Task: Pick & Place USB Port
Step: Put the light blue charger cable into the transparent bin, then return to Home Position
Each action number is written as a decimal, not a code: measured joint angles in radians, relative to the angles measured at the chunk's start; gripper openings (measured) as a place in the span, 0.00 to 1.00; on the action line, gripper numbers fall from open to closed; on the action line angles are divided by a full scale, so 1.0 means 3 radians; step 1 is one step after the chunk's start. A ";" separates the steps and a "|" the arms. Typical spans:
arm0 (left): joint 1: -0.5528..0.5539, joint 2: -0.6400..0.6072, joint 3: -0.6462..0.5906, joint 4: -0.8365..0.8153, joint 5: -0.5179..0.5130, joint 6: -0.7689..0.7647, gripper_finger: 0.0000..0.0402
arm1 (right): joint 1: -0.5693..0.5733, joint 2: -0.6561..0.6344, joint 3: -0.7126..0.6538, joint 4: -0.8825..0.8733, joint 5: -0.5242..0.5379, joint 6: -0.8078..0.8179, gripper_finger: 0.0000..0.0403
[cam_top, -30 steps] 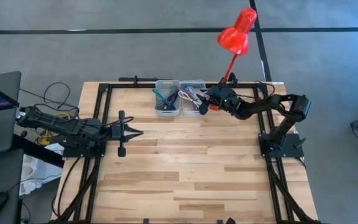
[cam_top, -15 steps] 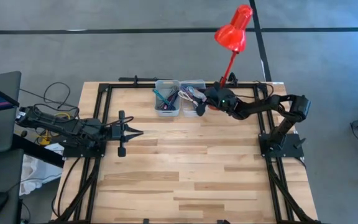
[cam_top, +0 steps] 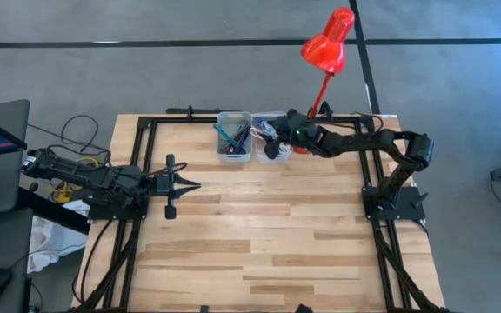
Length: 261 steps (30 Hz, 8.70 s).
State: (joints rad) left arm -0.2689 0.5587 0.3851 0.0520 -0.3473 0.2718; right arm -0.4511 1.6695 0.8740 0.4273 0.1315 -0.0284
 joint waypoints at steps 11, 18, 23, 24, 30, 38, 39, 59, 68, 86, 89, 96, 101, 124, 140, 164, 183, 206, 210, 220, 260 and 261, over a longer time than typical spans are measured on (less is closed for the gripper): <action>0.0000 0.0000 0.0000 -0.0024 0.0000 -0.0001 0.05 | -0.0008 -0.0019 0.0272 -0.0771 -0.0027 -0.0113 0.69; 0.0001 0.0000 0.0000 -0.0027 0.0001 -0.0001 0.05 | 0.0022 -0.0076 0.0838 -0.1886 -0.0008 -0.0225 0.69; 0.0001 0.0000 0.0000 -0.0030 0.0001 -0.0001 0.05 | 0.0045 -0.0076 0.1108 -0.2054 -0.0007 -0.0259 0.69; 0.0001 -0.0001 0.0000 -0.0037 0.0001 -0.0001 0.05 | 0.0049 -0.0076 0.1151 -0.2089 -0.0007 -0.0262 0.69; 0.0001 -0.0001 0.0000 -0.0047 0.0000 -0.0001 0.05 | 0.0066 -0.0076 0.1443 -0.2519 0.0000 -0.0315 0.69; 0.0001 -0.0001 0.0000 -0.0061 0.0000 0.0000 0.05 | 0.0108 -0.0076 0.1794 -0.3084 0.0001 -0.0315 0.69; 0.0001 -0.0001 0.0000 -0.0061 0.0000 0.0000 0.05 | 0.0128 -0.0076 0.1803 -0.3091 0.0001 -0.0315 0.69; 0.0000 -0.0001 0.0000 -0.0073 0.0000 -0.0041 0.05 | 0.0335 -0.0076 0.1802 -0.3675 -0.0008 -0.0267 0.69; 0.0001 -0.0001 0.0001 -0.0099 0.0000 -0.0074 0.05 | 0.0706 -0.0076 0.1802 -0.4038 -0.0090 -0.0240 0.68; -0.0238 -0.0404 0.0001 -0.0370 -0.0219 0.0265 0.01 | 0.1394 -0.0097 0.1792 -0.3730 0.0001 -0.0813 0.04; -0.0316 -0.0677 0.0004 -0.0590 -0.0310 0.0214 0.01 | 0.1394 -0.0235 0.1639 -0.3526 0.0002 -0.0810 0.03; -0.0488 -0.1127 0.0004 -0.0830 -0.0313 0.0203 0.01 | 0.1387 -0.0950 0.0835 -0.2659 0.0002 -0.0776 0.01; -0.0517 -0.1226 0.0004 -0.0949 -0.0313 0.0202 0.01 | 0.1406 -0.1613 0.0168 -0.2123 0.0004 -0.0676 0.00; -0.0516 -0.1751 0.0003 -0.1261 -0.0313 0.0250 0.01 | 0.1621 -0.3832 -0.1413 -0.1576 0.0001 -0.0518 0.00; -0.0516 -0.1844 -0.0142 -0.1212 -0.0223 -0.0066 0.01 | 0.1873 -0.4630 -0.2037 -0.1466 0.0020 -0.0321 0.00; -0.0514 -0.1859 -0.1143 0.0056 -0.0148 0.0108 0.01 | 0.1896 -0.5441 -0.2372 -0.1662 0.0170 -0.0374 0.00; -0.0516 -0.1855 -0.1268 0.0112 0.0894 -0.0234 0.01 | 0.1896 -0.5442 -0.2372 -0.1981 -0.0281 -0.0152 0.00; -0.0516 -0.1767 -0.1264 -0.0018 0.0484 -0.0500 0.01 | 0.1896 -0.5441 -0.2372 -0.2226 -0.0351 0.0060 0.00; -0.0516 -0.1712 -0.1264 -0.0027 0.0600 -0.0572 0.01 | 0.1896 -0.5441 -0.2372 -0.2249 -0.0351 0.0098 0.00; -0.0286 -0.1684 -0.1264 0.0020 0.0377 -0.0293 0.01 | 0.1896 -0.5441 -0.2372 -0.2245 -0.0298 0.0083 0.00; 0.0936 -0.1488 -0.1264 -0.0060 0.1611 -0.0524 0.01 | 0.1898 -0.5557 -0.2710 -0.1826 0.0164 -0.0253 0.00; 0.0936 -0.1463 -0.1264 -0.0060 0.1611 -0.0522 0.01 | 0.1898 -0.5557 -0.2710 -0.1827 0.0156 -0.0253 0.00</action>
State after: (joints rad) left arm 0.0120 0.1199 0.0059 0.0341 0.1360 0.1153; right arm 0.1184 0.0024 0.0608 -0.1208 0.1783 -0.1043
